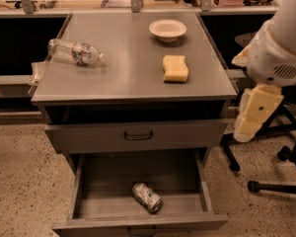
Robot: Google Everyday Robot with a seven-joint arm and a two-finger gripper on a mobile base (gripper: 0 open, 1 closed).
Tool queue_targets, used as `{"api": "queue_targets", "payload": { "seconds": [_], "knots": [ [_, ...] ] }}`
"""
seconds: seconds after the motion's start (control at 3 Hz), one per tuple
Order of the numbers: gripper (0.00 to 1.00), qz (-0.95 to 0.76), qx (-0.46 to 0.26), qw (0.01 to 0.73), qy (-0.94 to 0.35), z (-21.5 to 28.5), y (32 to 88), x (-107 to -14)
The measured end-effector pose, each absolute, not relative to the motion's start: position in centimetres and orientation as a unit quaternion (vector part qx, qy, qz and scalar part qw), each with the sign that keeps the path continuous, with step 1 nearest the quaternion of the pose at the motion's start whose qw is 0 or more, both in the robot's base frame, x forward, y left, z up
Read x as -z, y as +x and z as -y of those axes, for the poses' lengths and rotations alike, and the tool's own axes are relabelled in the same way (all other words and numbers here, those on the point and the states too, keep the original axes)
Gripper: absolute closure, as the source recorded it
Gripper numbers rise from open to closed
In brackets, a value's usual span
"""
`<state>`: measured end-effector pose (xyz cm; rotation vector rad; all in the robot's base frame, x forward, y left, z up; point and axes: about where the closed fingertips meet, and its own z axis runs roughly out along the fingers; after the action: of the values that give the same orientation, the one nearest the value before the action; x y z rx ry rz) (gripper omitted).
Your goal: Pick 7up can from middle drawer and place on counter
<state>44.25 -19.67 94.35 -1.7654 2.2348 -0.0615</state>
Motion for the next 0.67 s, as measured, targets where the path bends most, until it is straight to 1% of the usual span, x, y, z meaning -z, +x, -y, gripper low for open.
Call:
{"api": "queue_targets", "payload": {
  "seconds": [0.33, 0.67],
  "knots": [
    [0.0, -0.782, -0.025, 0.146, -0.605, 15.9, 43.4, -88.1],
    [0.0, -0.783, -0.093, 0.156, -0.595, 12.2, 41.3, -80.5]
  ]
}}
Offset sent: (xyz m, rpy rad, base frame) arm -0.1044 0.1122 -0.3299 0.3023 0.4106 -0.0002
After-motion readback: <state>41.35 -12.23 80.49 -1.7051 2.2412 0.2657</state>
